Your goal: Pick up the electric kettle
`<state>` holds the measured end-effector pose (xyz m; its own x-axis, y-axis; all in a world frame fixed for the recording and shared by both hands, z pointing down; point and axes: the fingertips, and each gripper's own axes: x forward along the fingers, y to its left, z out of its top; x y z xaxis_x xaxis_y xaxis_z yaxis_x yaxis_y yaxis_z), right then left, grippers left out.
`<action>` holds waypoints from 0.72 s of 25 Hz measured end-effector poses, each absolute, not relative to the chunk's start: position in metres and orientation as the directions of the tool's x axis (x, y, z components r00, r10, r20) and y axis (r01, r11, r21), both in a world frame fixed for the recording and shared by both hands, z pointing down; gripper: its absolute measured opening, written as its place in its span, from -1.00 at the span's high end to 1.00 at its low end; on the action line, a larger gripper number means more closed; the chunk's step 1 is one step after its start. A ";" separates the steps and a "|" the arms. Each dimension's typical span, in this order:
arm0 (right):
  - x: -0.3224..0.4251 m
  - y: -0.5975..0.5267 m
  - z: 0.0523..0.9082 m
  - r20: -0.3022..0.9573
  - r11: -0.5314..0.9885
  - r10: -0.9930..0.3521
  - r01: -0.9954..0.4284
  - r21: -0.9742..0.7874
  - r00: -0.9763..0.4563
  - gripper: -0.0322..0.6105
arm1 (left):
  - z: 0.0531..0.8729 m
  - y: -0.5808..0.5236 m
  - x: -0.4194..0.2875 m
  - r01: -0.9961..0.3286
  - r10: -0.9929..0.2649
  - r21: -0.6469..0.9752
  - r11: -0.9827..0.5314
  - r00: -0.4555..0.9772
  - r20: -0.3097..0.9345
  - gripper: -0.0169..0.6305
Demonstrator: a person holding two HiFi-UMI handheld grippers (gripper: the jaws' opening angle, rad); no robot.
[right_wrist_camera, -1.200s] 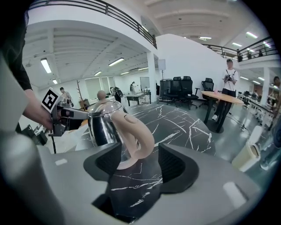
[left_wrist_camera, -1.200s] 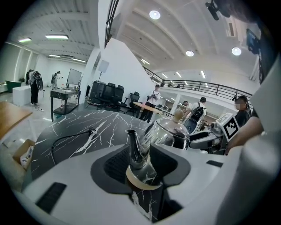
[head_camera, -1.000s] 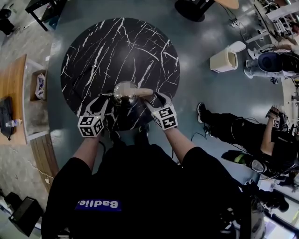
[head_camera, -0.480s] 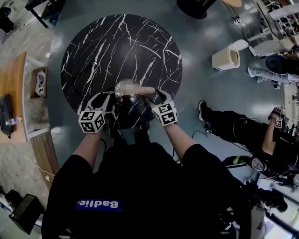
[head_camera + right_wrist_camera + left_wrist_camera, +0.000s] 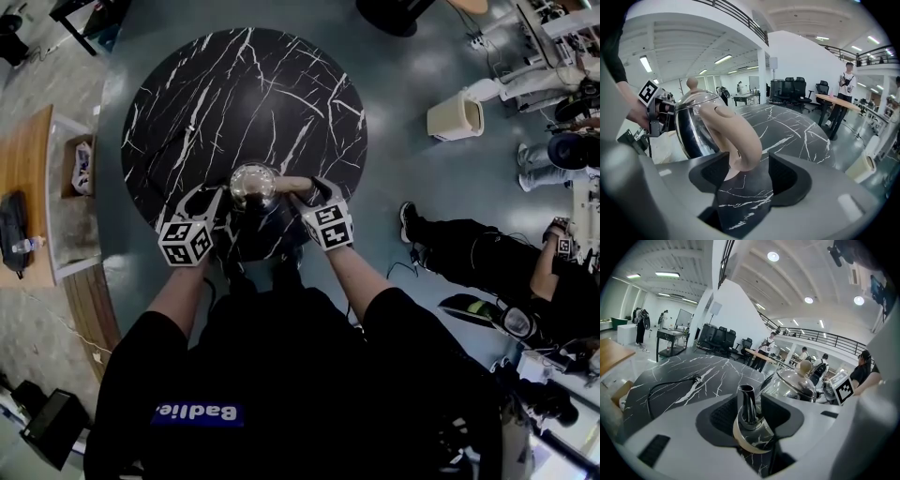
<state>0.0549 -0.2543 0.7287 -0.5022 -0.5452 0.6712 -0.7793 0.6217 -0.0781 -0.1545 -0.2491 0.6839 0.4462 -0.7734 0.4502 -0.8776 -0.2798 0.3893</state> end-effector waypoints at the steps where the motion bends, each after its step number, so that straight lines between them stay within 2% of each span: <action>1: 0.054 -0.256 0.728 0.668 0.620 -0.550 -0.781 -0.076 -0.501 0.16 | 0.684 -0.250 -0.154 -0.877 -0.775 0.392 -0.277 0.445 0.449 0.52; 18: 0.052 -0.270 0.728 0.644 0.619 -0.576 -0.783 -0.058 -0.503 0.20 | 0.685 -0.259 -0.152 -0.868 -0.782 0.435 -0.240 0.438 0.444 0.52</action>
